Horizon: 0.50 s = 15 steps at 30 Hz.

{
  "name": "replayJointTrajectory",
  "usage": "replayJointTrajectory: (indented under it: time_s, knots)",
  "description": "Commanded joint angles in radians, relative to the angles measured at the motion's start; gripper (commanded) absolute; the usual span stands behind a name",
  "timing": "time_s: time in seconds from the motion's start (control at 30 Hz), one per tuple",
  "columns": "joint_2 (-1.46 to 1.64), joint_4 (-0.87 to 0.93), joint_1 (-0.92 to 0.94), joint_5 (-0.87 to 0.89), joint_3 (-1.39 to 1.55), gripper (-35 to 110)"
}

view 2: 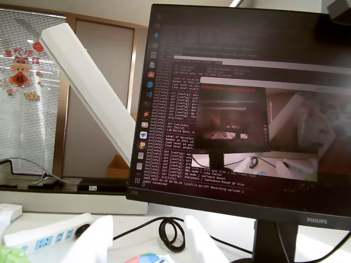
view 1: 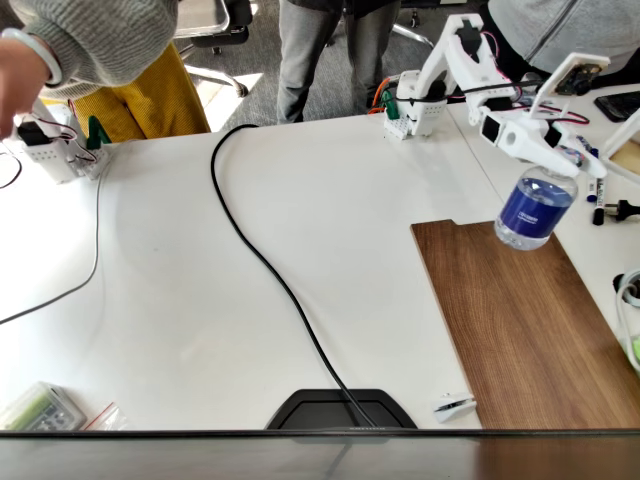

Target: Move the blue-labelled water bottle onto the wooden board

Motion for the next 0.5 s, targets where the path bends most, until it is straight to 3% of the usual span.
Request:
replayJointTrajectory:
  time_s: [0.0,0.47]
  knots:
    - [0.034,-0.046,-0.038,-0.015,0.015,0]
    - [-0.026,-0.207,-0.057,-0.026,0.126,0]
